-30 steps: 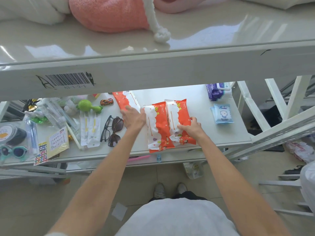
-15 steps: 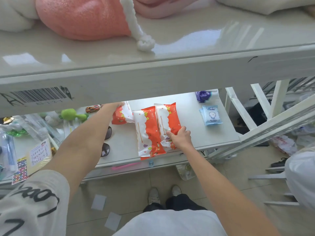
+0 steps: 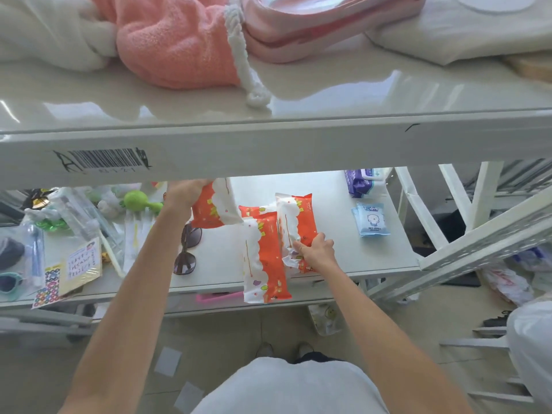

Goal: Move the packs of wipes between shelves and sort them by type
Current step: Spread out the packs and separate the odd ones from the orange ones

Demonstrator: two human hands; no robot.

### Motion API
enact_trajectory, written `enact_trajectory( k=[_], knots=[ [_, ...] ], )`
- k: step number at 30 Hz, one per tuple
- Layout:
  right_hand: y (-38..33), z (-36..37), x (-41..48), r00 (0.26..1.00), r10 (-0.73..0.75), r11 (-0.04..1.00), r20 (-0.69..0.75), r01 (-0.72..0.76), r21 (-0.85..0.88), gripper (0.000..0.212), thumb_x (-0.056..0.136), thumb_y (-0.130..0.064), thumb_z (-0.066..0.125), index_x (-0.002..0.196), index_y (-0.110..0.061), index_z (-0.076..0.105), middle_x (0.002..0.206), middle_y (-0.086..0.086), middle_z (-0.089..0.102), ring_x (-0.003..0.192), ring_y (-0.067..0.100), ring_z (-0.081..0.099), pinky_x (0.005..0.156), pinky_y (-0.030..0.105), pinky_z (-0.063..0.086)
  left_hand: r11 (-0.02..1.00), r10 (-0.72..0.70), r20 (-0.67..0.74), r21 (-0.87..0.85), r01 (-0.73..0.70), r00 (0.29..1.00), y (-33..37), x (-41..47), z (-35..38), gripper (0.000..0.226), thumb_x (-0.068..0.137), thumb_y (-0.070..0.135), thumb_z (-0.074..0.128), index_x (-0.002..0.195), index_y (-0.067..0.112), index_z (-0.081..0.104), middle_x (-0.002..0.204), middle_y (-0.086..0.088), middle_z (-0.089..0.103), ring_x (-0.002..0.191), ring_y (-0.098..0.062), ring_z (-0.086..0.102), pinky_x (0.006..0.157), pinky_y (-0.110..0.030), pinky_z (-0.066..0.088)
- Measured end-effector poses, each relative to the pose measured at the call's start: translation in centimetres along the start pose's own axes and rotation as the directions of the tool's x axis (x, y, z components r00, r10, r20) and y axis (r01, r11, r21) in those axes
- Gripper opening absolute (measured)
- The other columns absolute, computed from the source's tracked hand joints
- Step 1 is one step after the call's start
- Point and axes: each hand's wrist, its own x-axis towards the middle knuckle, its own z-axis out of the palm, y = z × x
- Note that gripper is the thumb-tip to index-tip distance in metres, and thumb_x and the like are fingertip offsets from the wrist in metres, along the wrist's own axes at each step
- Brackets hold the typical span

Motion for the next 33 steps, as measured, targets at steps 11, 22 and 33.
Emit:
enact_trajectory(
  k=[11, 22, 33],
  knots=[
    [0.9, 8.2, -6.4, 0.674, -0.738, 0.595, 0.016, 0.663, -0.454, 0.079, 0.109, -0.054, 0.033, 0.166, -0.018, -0.009, 0.175, -0.002, -0.008, 0.160, 0.018, -0.016, 0.131, 0.044, -0.002, 0.942, -0.213, 0.124, -0.238, 0.237, 0.969, -9.0, -9.2, 3.8, 0.035, 0.086, 0.017, 0.081, 0.118, 0.011, 0.067, 0.109, -0.007, 0.076, 0.102, -0.029, 0.073, 0.095, -0.050, 0.058],
    [-0.2, 2.1, -5.2, 0.737, -0.669, 0.646, 0.098, 0.642, -0.413, 0.090, 0.091, -0.024, 0.070, 0.165, -0.019, 0.019, 0.174, -0.001, 0.014, 0.162, 0.024, 0.001, 0.129, 0.053, 0.011, 0.912, -0.282, 0.311, -0.206, 0.354, 0.908, -10.5, -10.3, 4.7, 0.047, 0.087, 0.020, 0.080, 0.129, 0.006, 0.063, 0.117, -0.009, 0.076, 0.104, -0.029, 0.074, 0.099, -0.051, 0.057],
    [2.6, -0.8, -1.6, 0.873, -0.485, 0.873, -0.061, 0.479, -0.088, 0.090, 0.073, -0.031, 0.090, 0.152, -0.037, 0.047, 0.170, -0.011, 0.023, 0.156, 0.019, 0.020, 0.121, 0.062, 0.026, 0.934, -0.342, 0.216, -0.027, 0.356, 0.914, -10.3, -12.2, 6.6, 0.049, 0.091, 0.042, 0.073, 0.130, 0.015, 0.059, 0.121, -0.001, 0.070, 0.106, -0.019, 0.066, 0.094, -0.038, 0.052]
  ],
)
